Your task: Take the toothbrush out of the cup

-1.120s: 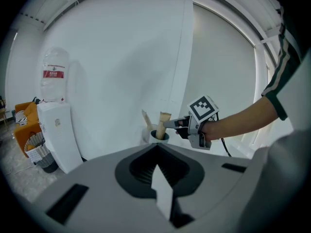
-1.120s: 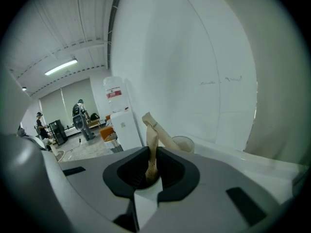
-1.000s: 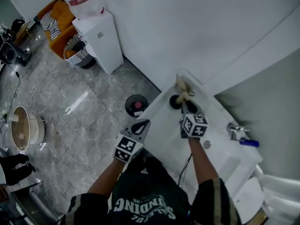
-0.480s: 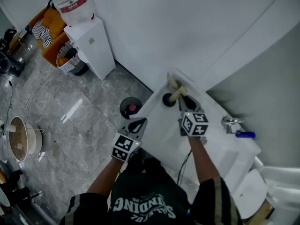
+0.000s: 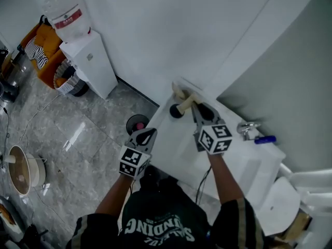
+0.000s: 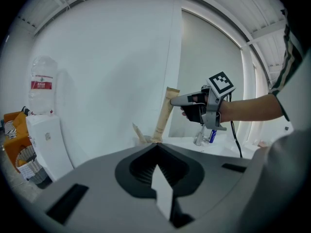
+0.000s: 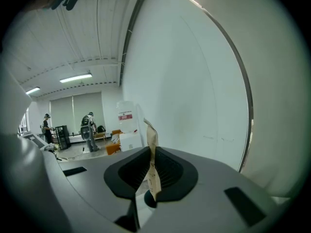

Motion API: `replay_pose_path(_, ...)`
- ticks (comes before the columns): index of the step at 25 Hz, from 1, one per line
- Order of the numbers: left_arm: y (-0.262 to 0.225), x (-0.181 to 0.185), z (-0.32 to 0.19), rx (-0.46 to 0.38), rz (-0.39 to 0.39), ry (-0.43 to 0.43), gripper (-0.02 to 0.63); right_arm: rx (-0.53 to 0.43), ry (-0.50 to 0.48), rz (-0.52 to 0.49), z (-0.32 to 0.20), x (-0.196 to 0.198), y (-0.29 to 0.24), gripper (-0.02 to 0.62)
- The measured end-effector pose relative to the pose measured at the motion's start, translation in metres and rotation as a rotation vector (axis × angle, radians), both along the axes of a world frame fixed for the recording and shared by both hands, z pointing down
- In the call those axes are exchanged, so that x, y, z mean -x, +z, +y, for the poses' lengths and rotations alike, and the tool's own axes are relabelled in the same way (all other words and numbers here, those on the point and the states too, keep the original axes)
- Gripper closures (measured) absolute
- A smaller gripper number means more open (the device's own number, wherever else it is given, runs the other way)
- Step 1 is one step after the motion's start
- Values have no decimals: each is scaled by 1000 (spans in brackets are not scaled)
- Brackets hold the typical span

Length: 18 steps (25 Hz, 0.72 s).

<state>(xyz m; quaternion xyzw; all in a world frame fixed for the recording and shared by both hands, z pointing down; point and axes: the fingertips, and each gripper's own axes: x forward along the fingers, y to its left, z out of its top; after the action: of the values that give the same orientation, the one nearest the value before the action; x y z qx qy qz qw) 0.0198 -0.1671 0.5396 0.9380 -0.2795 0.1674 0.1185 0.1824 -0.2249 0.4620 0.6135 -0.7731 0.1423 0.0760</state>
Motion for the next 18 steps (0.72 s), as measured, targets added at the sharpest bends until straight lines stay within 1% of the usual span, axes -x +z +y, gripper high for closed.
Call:
replay_pose_path(3, -7, 5, -6, -3, -1, -6, 607, -11, -12, -7, 8, 6, -10, 568)
replay_pose_path(7, -12, 16, -12, -11, -6, -21, 607, 0, -48, -15, 20, 21, -11, 569)
replay_pose_path(11, -10, 27, -13, -9, -13, -36, 607, 26, -102, -14, 31, 44, 4, 569)
replay_pose_path(18, 1, 46, -9, 10, -20, -68, 607, 112, -177, -65, 49, 82, 46, 569)
